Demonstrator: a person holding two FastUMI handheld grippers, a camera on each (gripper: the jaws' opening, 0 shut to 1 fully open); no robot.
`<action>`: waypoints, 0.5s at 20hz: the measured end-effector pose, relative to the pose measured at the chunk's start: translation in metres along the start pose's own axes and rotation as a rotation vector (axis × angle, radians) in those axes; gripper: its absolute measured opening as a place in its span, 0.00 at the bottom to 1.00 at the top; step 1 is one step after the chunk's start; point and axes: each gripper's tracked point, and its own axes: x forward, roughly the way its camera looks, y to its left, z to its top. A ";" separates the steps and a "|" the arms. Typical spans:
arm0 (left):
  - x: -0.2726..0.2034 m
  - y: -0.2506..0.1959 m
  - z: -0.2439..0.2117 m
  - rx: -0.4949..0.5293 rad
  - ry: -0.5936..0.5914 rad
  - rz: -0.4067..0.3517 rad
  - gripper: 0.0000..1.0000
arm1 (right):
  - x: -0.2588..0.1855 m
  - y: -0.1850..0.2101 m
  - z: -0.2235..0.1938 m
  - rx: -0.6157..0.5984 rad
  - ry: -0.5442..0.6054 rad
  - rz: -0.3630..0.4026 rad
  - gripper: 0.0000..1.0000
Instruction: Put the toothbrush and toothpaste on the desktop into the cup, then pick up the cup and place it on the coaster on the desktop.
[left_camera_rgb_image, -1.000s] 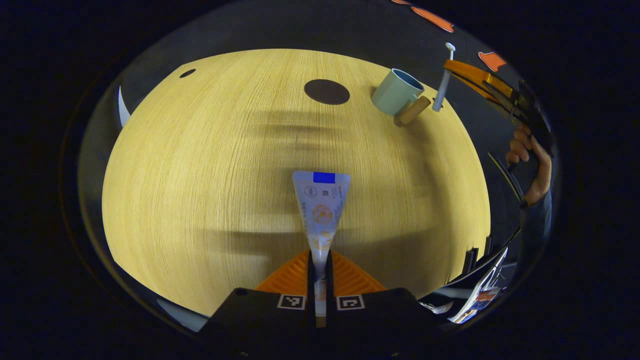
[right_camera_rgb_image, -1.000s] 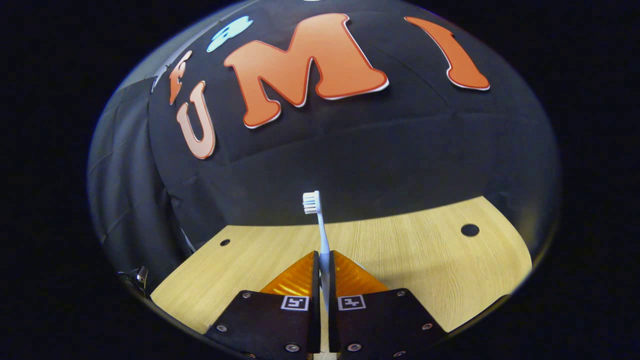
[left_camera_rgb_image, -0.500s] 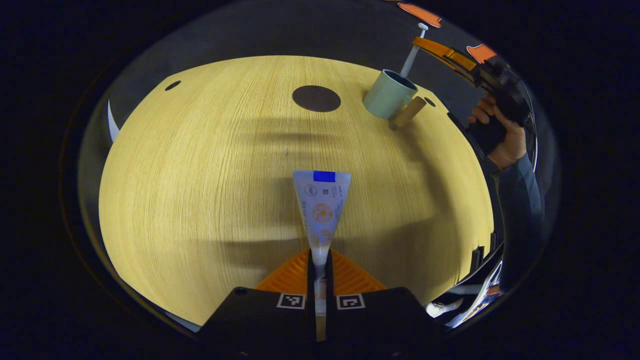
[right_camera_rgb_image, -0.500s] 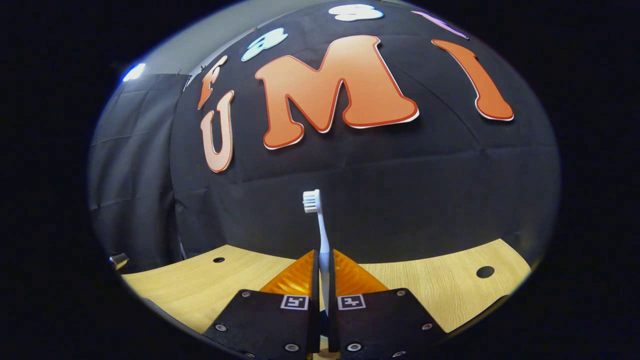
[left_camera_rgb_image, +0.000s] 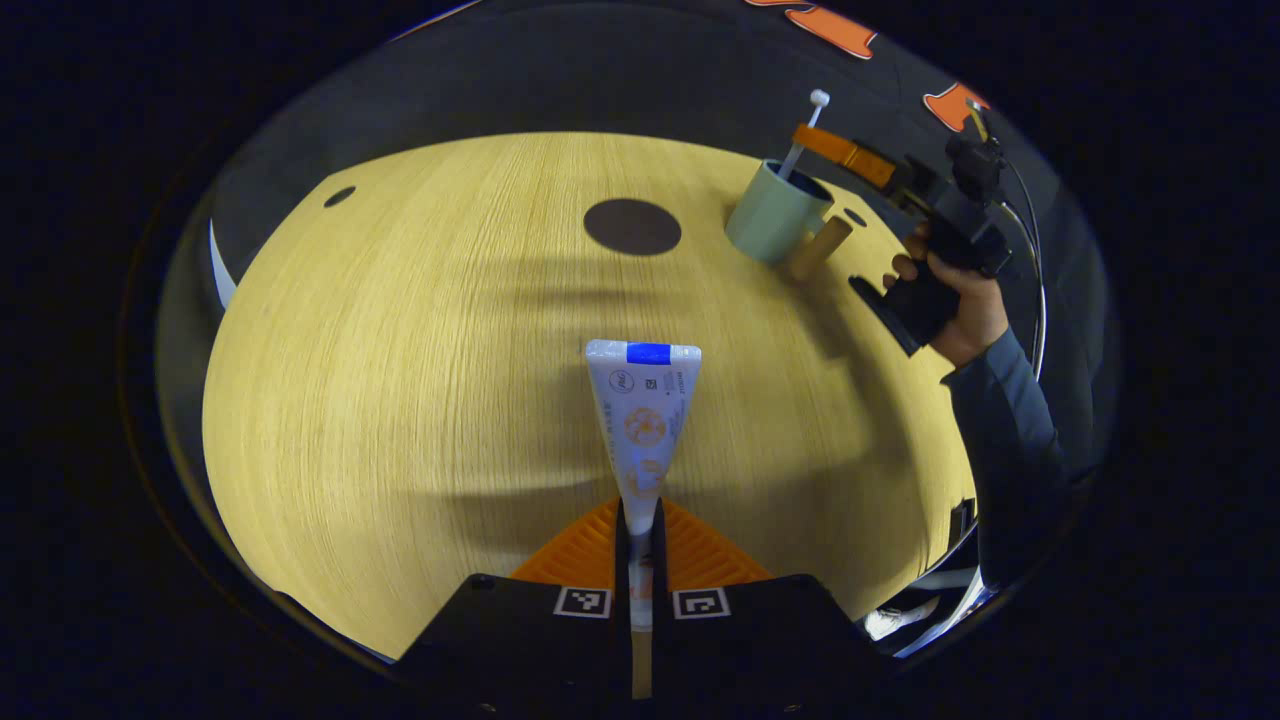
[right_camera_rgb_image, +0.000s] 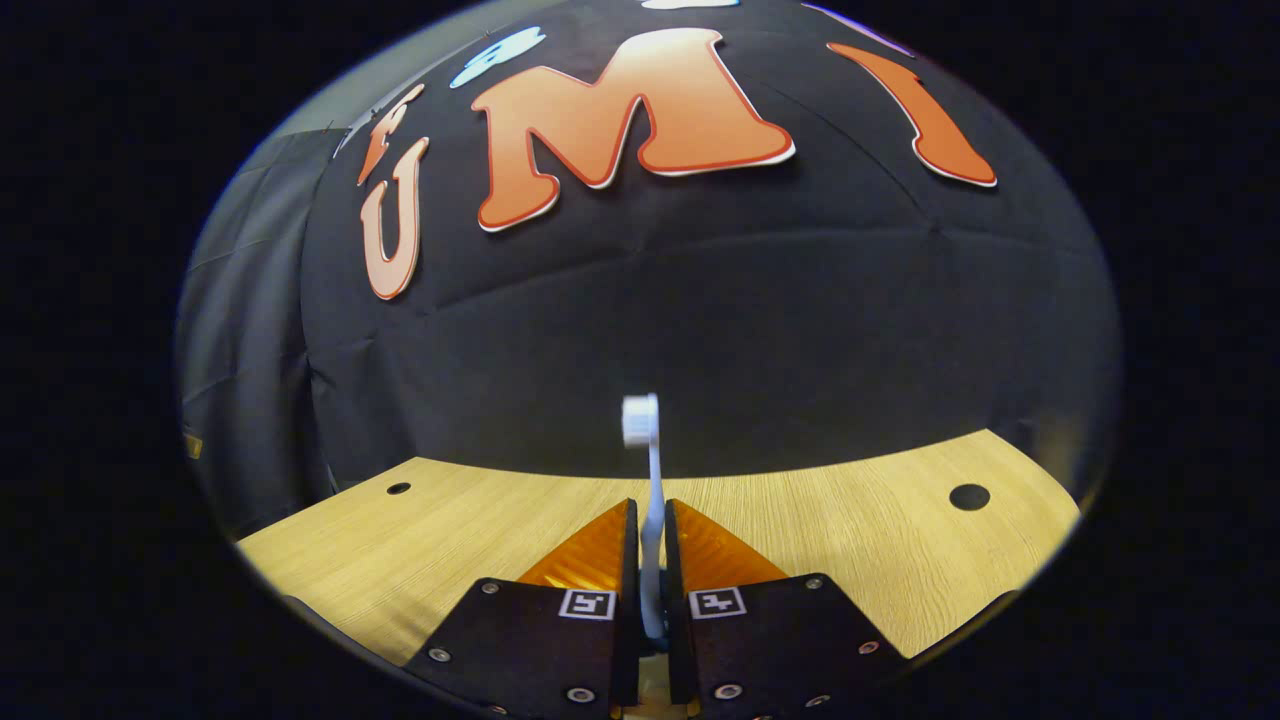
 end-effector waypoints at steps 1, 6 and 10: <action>0.004 -0.003 0.017 0.013 -0.038 -0.006 0.08 | -0.003 -0.003 -0.002 0.009 0.019 -0.006 0.13; 0.031 -0.011 0.098 0.113 -0.247 -0.020 0.08 | -0.027 -0.029 -0.013 0.019 0.107 -0.077 0.20; 0.043 -0.021 0.166 0.146 -0.383 -0.053 0.08 | -0.055 -0.031 -0.025 0.042 0.168 -0.056 0.43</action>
